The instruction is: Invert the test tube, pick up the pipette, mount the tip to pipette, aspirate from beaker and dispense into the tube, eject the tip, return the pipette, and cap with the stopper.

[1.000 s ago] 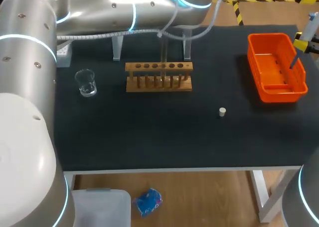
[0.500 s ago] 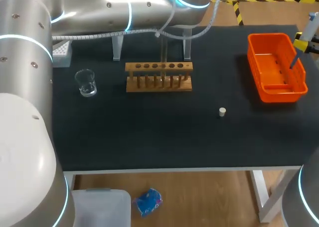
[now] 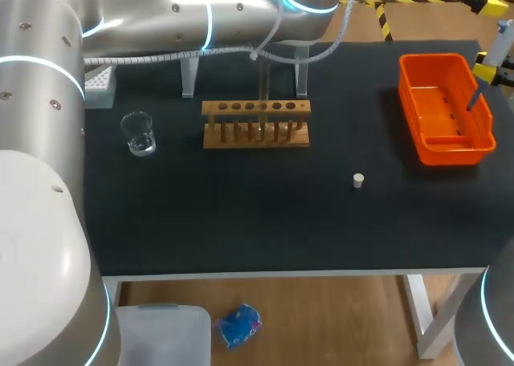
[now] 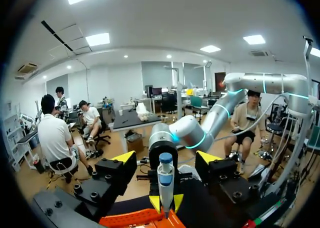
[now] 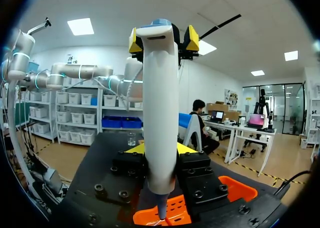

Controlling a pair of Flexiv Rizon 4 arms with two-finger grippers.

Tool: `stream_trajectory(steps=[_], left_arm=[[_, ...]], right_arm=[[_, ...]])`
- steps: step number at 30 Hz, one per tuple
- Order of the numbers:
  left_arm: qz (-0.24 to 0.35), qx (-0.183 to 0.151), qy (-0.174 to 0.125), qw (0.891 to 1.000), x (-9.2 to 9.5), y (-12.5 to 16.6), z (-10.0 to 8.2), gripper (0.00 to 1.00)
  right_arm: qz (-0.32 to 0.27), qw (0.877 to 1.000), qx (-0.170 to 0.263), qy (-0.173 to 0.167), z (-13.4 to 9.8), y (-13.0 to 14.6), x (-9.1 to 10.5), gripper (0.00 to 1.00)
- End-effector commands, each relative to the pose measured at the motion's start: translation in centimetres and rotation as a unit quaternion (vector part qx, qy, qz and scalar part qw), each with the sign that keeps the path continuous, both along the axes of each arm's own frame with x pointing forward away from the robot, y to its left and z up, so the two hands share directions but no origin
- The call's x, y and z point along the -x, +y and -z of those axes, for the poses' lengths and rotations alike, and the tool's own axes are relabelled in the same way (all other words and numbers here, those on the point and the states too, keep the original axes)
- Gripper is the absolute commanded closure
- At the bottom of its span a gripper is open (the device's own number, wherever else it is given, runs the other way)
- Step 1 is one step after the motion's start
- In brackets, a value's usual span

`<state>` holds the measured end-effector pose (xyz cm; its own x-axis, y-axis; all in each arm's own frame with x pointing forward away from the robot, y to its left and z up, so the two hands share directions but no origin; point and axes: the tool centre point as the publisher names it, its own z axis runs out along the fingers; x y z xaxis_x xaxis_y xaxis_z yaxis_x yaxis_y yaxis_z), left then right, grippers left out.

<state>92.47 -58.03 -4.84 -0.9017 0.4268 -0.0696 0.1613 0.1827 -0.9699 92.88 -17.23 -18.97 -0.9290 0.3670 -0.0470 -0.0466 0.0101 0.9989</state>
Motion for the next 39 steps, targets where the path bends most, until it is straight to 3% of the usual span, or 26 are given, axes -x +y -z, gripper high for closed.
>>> stream_trajectory(steps=[1,8,16,23,25,39], left_arm=[[-0.004,0.0,-0.002,1.0,0.2,0.1,0.0,0.0],[-0.024,-0.001,-0.002,1.0,2.3,3.2,0.2,0.0],[-0.065,-0.001,0.0,0.998,6.9,8.9,0.3,0.0],[-0.094,0.01,0.016,0.995,11.4,12.5,3.2,0.0],[-0.111,0.015,0.04,0.993,12.6,13.1,4.8,0.0],[-0.111,0.015,0.04,0.993,12.6,13.1,4.8,0.0]], right_arm=[[0.001,1.0,0.001,0.0,-0.1,0.0,0.0,1.0],[0.001,1.0,0.001,0.0,-0.1,0.0,0.0,1.0],[0.001,1.0,0.001,0.0,-0.1,0.0,0.0,1.0],[0.001,1.0,0.001,0.0,-0.1,0.0,0.0,1.0],[0.001,1.0,0.001,0.0,-0.1,0.0,0.0,1.0],[0.001,1.0,0.001,0.0,-0.1,0.0,0.0,1.0]])
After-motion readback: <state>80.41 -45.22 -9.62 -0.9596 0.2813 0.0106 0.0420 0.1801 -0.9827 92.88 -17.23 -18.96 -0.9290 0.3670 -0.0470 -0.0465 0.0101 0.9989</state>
